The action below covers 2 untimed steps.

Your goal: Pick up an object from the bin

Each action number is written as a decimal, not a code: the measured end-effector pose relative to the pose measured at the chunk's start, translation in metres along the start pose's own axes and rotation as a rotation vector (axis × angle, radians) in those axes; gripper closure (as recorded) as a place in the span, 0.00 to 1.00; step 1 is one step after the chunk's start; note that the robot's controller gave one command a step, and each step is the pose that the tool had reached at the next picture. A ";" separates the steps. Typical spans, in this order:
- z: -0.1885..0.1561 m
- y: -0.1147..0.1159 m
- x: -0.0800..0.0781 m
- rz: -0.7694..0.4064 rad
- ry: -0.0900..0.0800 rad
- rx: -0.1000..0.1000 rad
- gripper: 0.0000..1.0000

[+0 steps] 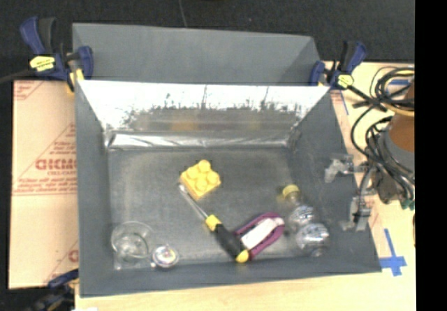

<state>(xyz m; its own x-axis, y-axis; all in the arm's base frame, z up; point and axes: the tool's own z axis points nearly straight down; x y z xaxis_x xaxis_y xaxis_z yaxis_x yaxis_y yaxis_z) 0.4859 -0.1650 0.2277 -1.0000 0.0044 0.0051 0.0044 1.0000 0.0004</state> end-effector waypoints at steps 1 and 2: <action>-0.005 0.001 -0.002 -0.005 -0.008 0.002 0.00; 0.060 0.045 -0.003 -0.146 -0.010 0.003 0.00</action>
Offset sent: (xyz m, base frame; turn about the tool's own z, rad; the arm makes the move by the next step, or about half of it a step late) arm 0.0019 0.0802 -0.1094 -0.2575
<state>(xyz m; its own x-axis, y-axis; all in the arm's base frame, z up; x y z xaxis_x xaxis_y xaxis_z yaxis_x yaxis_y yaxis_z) 0.4883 -0.1196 0.1680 -0.9899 -0.1415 -0.0050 -0.1415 0.9899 -0.0030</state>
